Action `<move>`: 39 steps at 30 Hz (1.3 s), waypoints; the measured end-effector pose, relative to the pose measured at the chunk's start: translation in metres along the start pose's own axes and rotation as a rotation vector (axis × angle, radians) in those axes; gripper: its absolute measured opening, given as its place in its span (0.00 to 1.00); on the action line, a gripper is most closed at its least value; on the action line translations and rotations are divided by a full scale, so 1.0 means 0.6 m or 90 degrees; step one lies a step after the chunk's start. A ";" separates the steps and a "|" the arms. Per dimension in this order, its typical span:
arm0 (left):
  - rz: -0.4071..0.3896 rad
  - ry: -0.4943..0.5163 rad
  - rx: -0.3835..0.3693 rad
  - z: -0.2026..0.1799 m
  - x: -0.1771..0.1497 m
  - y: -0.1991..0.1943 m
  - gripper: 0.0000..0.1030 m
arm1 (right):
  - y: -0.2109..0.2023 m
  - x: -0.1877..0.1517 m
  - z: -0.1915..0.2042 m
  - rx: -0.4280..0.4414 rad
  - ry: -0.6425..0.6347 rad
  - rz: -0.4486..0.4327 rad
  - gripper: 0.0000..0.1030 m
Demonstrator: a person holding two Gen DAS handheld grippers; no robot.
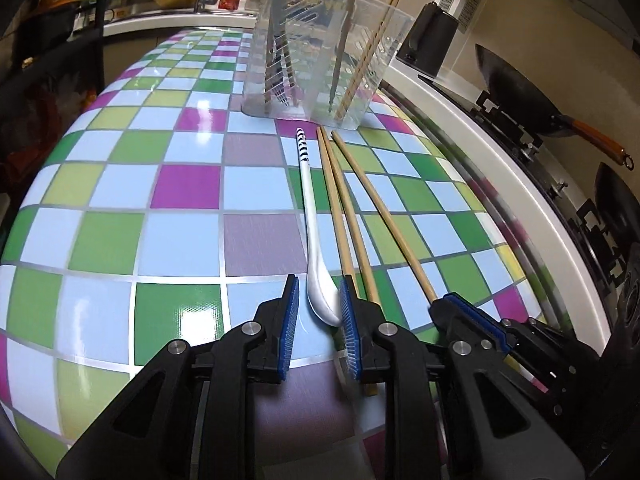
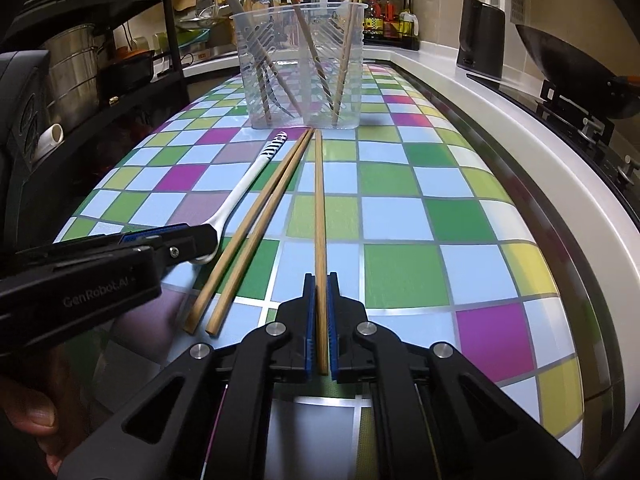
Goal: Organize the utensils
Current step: 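Close the right tool on a chopstick while the left tool grasps the white spoon, then lift the white spoon with the left tool while the right tool lifts its chopstick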
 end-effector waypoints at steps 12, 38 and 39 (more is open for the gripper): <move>-0.015 0.014 0.076 0.011 -0.014 -0.017 0.11 | -0.003 -0.004 -0.003 -0.012 0.000 0.001 0.06; -0.045 0.021 0.211 0.062 -0.034 -0.046 0.14 | -0.009 -0.014 -0.018 -0.068 0.042 -0.008 0.07; -0.045 0.020 0.209 0.061 -0.034 -0.046 0.14 | -0.009 -0.013 -0.019 -0.068 0.041 -0.008 0.07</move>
Point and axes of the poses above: each gripper's, at about its wrist camera, not at the fingertips, and y roughly the way its jaws point, z to its left, x to its top, the point moved 6 cm from there along y, roughly the way its jaws point, and after that the axes turned 15 degrees about z, right-handed, at the moved point
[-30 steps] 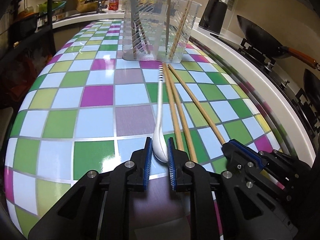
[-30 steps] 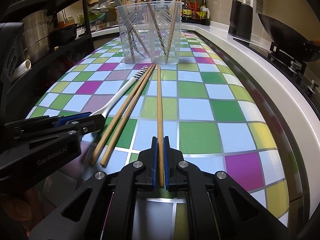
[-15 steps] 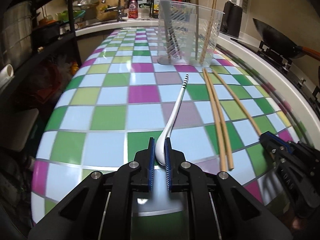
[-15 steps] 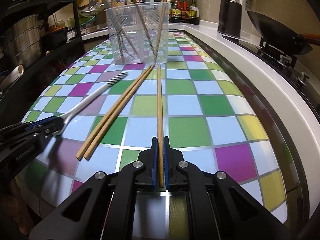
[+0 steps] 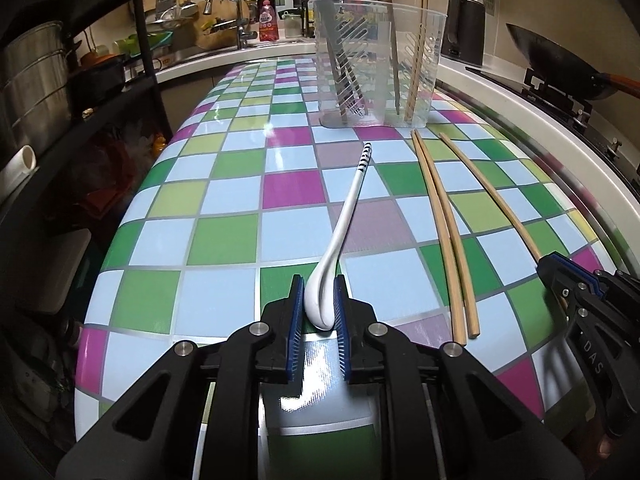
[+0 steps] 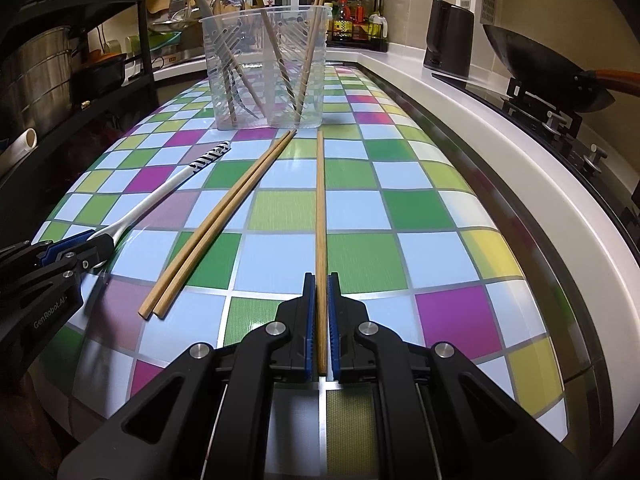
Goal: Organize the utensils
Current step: 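Lift the white spoon with the left tool while the right tool lifts its chopstick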
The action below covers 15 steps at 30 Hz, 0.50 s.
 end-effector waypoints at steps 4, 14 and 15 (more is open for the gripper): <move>0.000 -0.003 -0.006 0.001 0.000 0.000 0.14 | 0.000 0.000 0.000 0.000 0.000 0.000 0.07; -0.005 -0.005 -0.006 0.001 0.004 -0.001 0.10 | 0.001 0.000 -0.002 0.000 -0.001 0.002 0.06; -0.005 -0.005 -0.008 0.001 0.005 -0.001 0.10 | 0.001 0.000 -0.002 0.001 0.000 0.004 0.06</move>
Point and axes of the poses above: each gripper's, at about its wrist camera, not at the fingertips, and y roughly the way its jaws point, z to its left, x to its top, the point moved 6 cm from there along y, roughly the way its jaws point, and after that the axes turned 15 degrees about z, right-handed, at the moved point
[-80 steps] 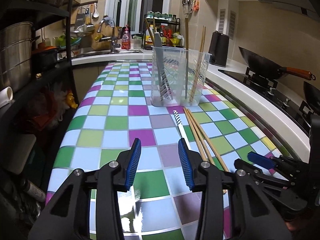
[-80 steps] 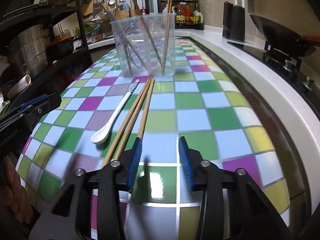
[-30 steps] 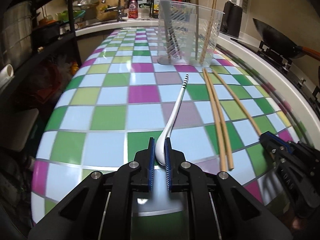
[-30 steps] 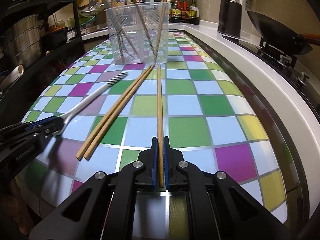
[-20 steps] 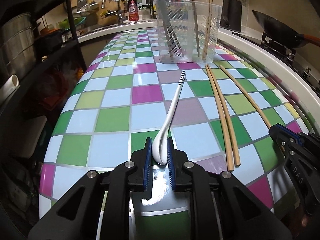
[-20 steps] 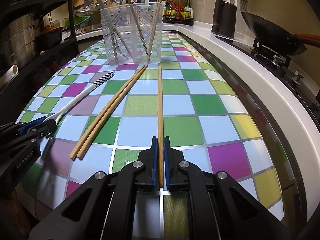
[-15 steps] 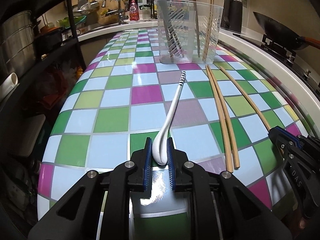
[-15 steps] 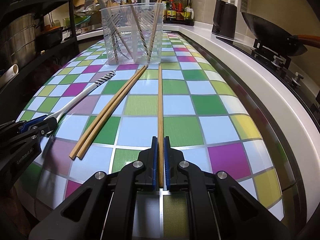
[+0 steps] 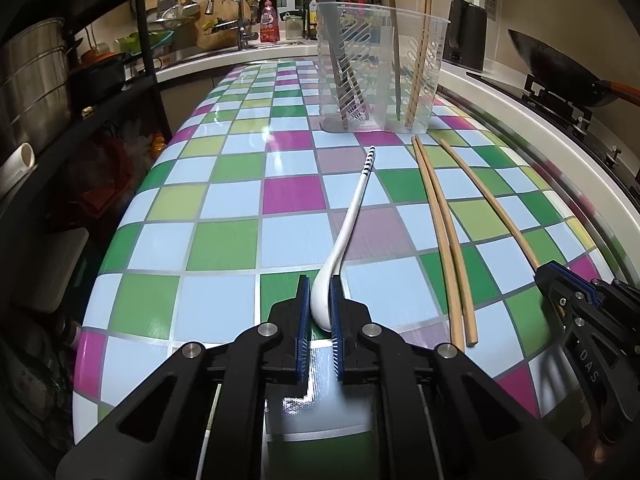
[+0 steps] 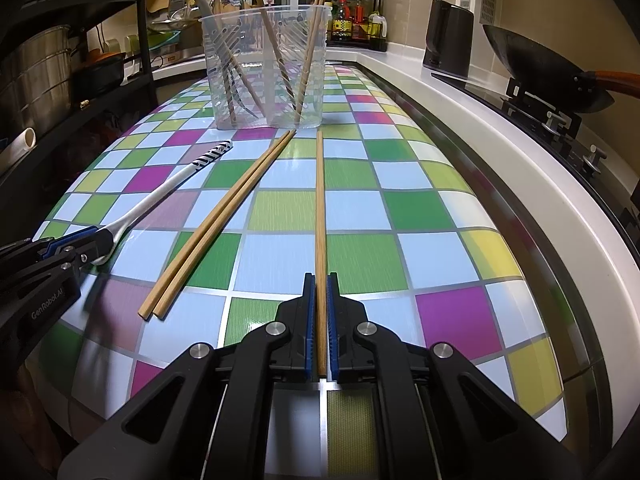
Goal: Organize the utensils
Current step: 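Lift the white spoon with the left tool while the right tool lifts its chopstick, then carry the spoon and chopstick up and over the clear container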
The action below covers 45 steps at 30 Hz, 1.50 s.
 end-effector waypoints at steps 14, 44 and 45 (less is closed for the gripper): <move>-0.027 0.003 0.002 0.000 0.004 -0.020 0.10 | -0.018 0.003 -0.002 -0.005 0.006 -0.012 0.05; -0.223 0.039 0.030 -0.005 0.040 -0.134 0.11 | -0.169 0.074 -0.007 -0.020 -0.012 -0.176 0.05; -0.228 0.039 0.031 -0.004 0.043 -0.138 0.11 | -0.175 0.078 -0.007 -0.020 -0.013 -0.181 0.05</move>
Point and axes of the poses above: each gripper's, at about its wrist camera, not at the fingertips, and y roughly the way its jaws point, z to its left, x to its top, the point moved 6 cm from there along y, roughly the way its jaws point, and after that the axes turned 15 degrees about z, right-handed, at the moved point
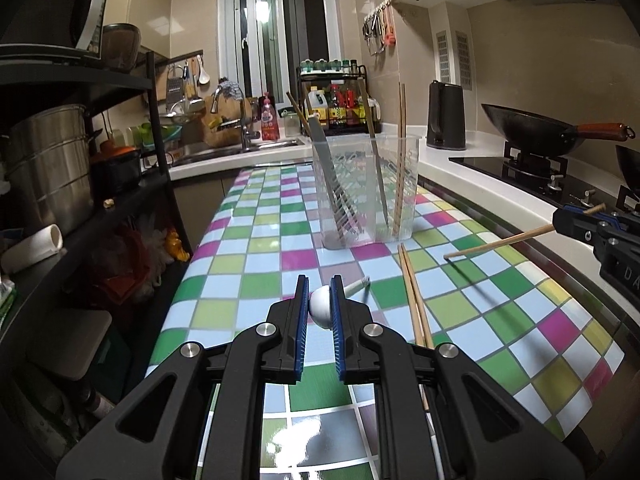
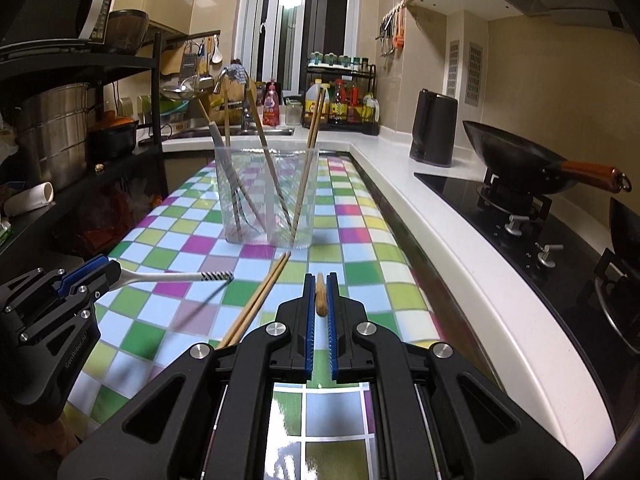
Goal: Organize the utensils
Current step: 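Carry the spoon and chopstick up and over the clear container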
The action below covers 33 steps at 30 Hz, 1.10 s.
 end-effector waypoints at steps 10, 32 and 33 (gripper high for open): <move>-0.041 -0.006 0.005 0.010 0.049 -0.024 0.11 | -0.034 0.042 -0.005 0.005 -0.001 -0.041 0.05; 0.005 0.037 -0.055 0.020 0.186 -0.030 0.11 | -0.066 0.149 -0.009 0.052 0.002 -0.079 0.05; 0.008 0.039 -0.060 0.023 0.200 -0.031 0.11 | -0.065 0.157 -0.009 0.055 -0.001 -0.077 0.05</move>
Point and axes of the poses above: each gripper's, at about its wrist camera, not at the fingertips, and y roughly the way its jaws point, z to its left, x to its top, the point moved 6 cm from there along y, roughly the way its jaws point, and after that the axes turned 15 degrees about z, right-handed, at the moved point
